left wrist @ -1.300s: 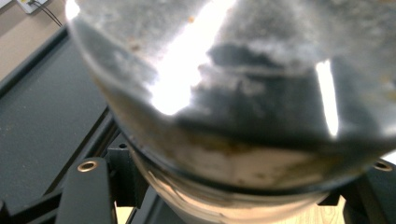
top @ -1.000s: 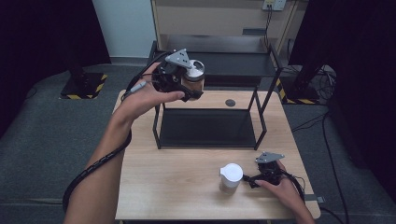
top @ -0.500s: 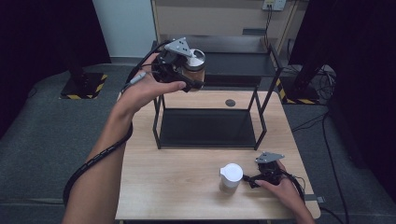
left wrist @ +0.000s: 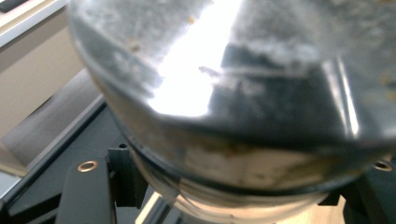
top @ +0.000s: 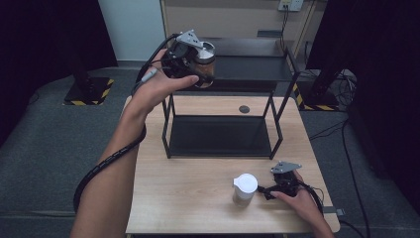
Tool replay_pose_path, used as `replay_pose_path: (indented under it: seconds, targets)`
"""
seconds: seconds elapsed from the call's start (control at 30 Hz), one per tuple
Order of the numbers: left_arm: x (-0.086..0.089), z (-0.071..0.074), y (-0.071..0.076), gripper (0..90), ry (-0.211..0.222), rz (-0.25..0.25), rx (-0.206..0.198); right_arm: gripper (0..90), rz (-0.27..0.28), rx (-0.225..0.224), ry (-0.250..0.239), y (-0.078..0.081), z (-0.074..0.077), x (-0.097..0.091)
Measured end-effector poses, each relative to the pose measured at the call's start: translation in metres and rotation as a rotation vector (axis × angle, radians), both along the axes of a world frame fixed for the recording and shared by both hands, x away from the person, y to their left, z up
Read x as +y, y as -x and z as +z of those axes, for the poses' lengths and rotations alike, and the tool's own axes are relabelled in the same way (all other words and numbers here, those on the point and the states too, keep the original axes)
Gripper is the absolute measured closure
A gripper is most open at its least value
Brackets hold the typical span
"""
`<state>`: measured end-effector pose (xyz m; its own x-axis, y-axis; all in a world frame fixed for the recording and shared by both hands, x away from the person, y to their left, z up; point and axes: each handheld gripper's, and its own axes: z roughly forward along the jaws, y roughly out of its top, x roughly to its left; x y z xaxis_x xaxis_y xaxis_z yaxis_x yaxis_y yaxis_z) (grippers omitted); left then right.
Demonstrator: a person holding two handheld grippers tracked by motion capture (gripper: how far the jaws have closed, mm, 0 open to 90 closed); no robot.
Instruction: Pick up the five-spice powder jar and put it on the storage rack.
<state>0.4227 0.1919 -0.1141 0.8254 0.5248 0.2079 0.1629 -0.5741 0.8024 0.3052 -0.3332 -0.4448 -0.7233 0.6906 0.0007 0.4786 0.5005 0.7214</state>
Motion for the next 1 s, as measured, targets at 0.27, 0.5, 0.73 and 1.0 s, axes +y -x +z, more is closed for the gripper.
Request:
replay_pose_path:
  seconds: [0.27,0.5,0.73,1.0]
  targets:
    - [-0.011,0.002,-0.006,29.8,0.000,0.072,0.004,2.8,-0.001,0.001,-0.001,0.000,0.000,0.000]
    - [-0.023,0.004,-0.013,29.8,-0.008,0.084,0.009,2.8,0.000,0.002,0.000,0.000,0.000,0.000]
    - [-0.034,0.003,-0.022,29.8,-0.015,0.114,0.019,2.8,0.000,0.002,0.000,0.000,0.000,0.000]
    - [-0.038,0.000,-0.033,29.8,0.020,0.189,0.042,2.8,0.000,0.001,0.000,0.000,0.000,0.000]
